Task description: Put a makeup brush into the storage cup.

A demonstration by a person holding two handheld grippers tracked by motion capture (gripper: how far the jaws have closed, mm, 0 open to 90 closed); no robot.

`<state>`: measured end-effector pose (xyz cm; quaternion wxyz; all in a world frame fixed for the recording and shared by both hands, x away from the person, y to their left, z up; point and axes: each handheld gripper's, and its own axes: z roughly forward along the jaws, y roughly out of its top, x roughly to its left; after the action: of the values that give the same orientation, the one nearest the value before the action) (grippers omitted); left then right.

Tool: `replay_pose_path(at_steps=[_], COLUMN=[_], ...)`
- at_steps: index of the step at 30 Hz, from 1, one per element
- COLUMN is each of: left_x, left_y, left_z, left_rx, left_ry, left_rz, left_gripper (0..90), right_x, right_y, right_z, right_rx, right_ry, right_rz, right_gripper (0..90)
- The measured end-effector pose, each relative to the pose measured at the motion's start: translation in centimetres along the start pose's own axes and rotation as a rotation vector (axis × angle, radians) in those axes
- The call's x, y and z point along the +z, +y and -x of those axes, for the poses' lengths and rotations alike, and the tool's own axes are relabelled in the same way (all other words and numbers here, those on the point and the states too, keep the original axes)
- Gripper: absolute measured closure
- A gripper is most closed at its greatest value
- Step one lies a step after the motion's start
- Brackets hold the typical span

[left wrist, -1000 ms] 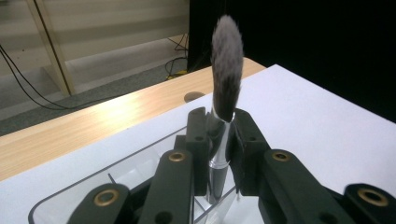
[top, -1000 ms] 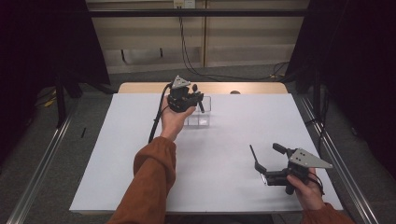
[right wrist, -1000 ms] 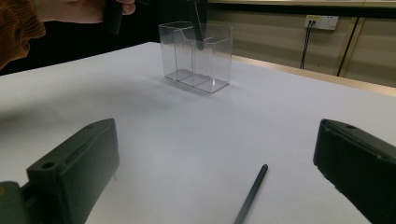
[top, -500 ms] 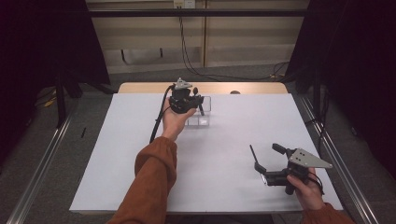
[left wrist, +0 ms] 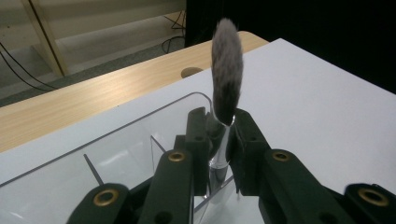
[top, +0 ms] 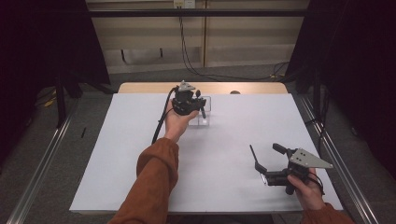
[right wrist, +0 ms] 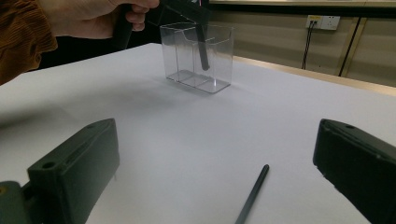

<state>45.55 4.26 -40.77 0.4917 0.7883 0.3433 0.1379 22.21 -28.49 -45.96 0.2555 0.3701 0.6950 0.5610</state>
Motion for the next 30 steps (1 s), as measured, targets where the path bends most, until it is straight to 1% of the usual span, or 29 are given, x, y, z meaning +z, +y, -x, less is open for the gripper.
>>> replay_pose_path(at_steps=[5, 7, 8, 9, 10, 12, 13, 15, 17, 19, 21, 22, 23, 25, 26, 28, 30], left_x=[0.0, -0.1, -0.2, -0.2, -0.2, -0.3, -0.4, -0.6, -0.8, -1.0, -1.3, -1.5, -1.7, -2.0, -2.2, -2.5, -2.9], left_y=[0.0, 0.0, 0.0, 0.0, 0.0, -0.1, -0.2, -0.2, -0.3, -0.4, -0.6, -0.7, -0.9, -1.1, -1.2, -1.3, -1.4], left_z=[0.0, 0.0, 0.0, 0.0, 0.0, 0.1, 0.1, 0.0, 0.0, -0.1, -0.3, -0.3, -0.3, -0.3, -0.3, -0.4, -0.3], left_rx=[-0.005, -0.011, -0.012, -0.005, -0.001, -0.006, -0.001, -0.010, -0.009, -0.018, -0.046, -0.060, -0.063, -0.045, -0.042, -0.052, -0.048], left_ry=[0.008, 0.020, 0.018, 0.027, 0.035, 0.046, 0.053, 0.051, 0.052, 0.052, 0.046, 0.044, 0.040, 0.045, 0.051, 0.048, 0.045], left_rz=[0.004, 0.007, 0.009, 0.005, 0.000, 0.011, 0.017, 0.029, 0.034, 0.040, 0.036, 0.042, 0.061, 0.061, 0.059, 0.071, 0.081], left_gripper=[78.2, 74.6, 74.4, 72.0, 66.7, 58.7, 56.7, 51.2, 46.4, 39.8, 32.1, 27.9, 25.7, 23.6, 20.4, 15.9, 12.7], right_x=[0.0, 0.0, 0.0, 0.0, 0.0, 0.0, 0.0, 0.0, 0.0, 0.0, 0.0, 0.0, 0.0, 0.0, 0.0, 0.0, -0.1], right_y=[0.0, 0.0, 0.0, 0.0, 0.0, 0.0, 0.0, 0.0, 0.0, 0.0, 0.0, 0.0, 0.0, 0.0, 0.0, 0.0, 0.0], right_z=[0.0, 0.0, 0.0, 0.0, 0.1, 0.1, 0.1, 0.1, 0.0, 0.0, 0.0, 0.1, 0.1, 0.1, 0.1, 0.1, 0.0], right_rx=[-0.003, -0.001, 0.003, 0.006, 0.007, 0.006, 0.007, 0.006, 0.004, 0.004, 0.003, 0.003, 0.000, 0.001, 0.000, 0.000, -0.002], right_ry=[0.002, -0.002, -0.005, -0.005, -0.002, -0.007, -0.005, -0.007, -0.005, -0.005, -0.007, -0.007, -0.007, -0.009, -0.011, -0.013, -0.017], right_rz=[0.001, 0.001, 0.001, 0.002, 0.000, 0.002, 0.003, 0.001, 0.002, 0.002, 0.001, 0.001, 0.000, -0.002, -0.002, 0.000, 0.002], right_gripper=[0.2, 0.1, 0.1, 0.1, 0.1, 0.1, 0.1, 0.1, 0.1, 0.1, 0.1, 0.1, 0.1, 0.1, 0.1, 0.1, 0.1])
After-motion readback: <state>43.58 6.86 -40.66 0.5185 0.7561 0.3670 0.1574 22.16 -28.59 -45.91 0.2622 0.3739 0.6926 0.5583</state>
